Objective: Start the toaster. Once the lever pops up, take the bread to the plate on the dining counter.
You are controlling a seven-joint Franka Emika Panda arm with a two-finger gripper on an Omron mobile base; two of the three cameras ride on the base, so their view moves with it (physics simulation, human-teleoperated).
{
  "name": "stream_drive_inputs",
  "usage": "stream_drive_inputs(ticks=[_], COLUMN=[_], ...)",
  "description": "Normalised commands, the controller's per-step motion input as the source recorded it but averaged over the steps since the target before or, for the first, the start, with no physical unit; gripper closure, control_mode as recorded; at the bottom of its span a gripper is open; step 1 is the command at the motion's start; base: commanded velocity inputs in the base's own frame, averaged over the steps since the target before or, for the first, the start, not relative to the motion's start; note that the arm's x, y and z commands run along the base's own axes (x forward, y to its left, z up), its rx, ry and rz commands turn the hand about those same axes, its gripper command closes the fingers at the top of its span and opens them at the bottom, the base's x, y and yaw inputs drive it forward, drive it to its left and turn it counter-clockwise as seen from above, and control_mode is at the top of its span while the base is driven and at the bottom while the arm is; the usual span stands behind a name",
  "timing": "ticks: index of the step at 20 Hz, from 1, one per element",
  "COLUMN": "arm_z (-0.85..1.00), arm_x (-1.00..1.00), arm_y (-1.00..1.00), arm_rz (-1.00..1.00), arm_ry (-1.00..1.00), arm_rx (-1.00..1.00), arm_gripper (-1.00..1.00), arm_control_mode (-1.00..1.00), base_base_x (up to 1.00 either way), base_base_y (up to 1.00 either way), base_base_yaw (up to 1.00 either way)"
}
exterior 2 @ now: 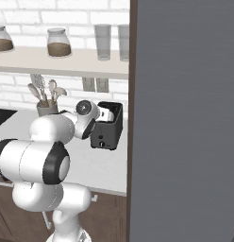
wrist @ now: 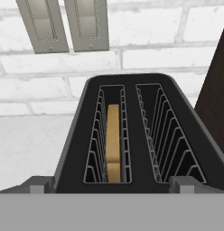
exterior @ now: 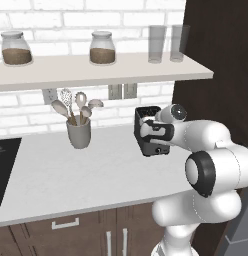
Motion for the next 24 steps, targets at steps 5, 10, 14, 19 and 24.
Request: stream_drive_inputs(ticks=[5, 10, 14, 19, 24], arm_z=[0.0, 0.0, 0.0, 0.0, 0.0], arm_x=[0.0, 0.0, 0.0, 0.0, 0.0], arm_y=[0.0, 0.0, 0.0, 0.0, 0.0], arm_rz=[0.0, 0.0, 0.0, 0.0, 0.0], arm_ry=[0.0, 0.0, 0.0, 0.0, 0.0], arm_rx=[0.0, 0.0, 0.0, 0.0, 0.0], arm_gripper=[-1.0, -1.0, -1.0, -1.0, -1.0], arm_control_mode=[-1.0, -1.0, -1.0, -1.0, -1.0], base_base_x=[0.0, 0.0, 0.0, 0.0, 0.0], base_base_y=[0.0, 0.0, 0.0, 0.0, 0.0], base_base_yaw=[0.0, 0.0, 0.0, 0.0, 0.0])
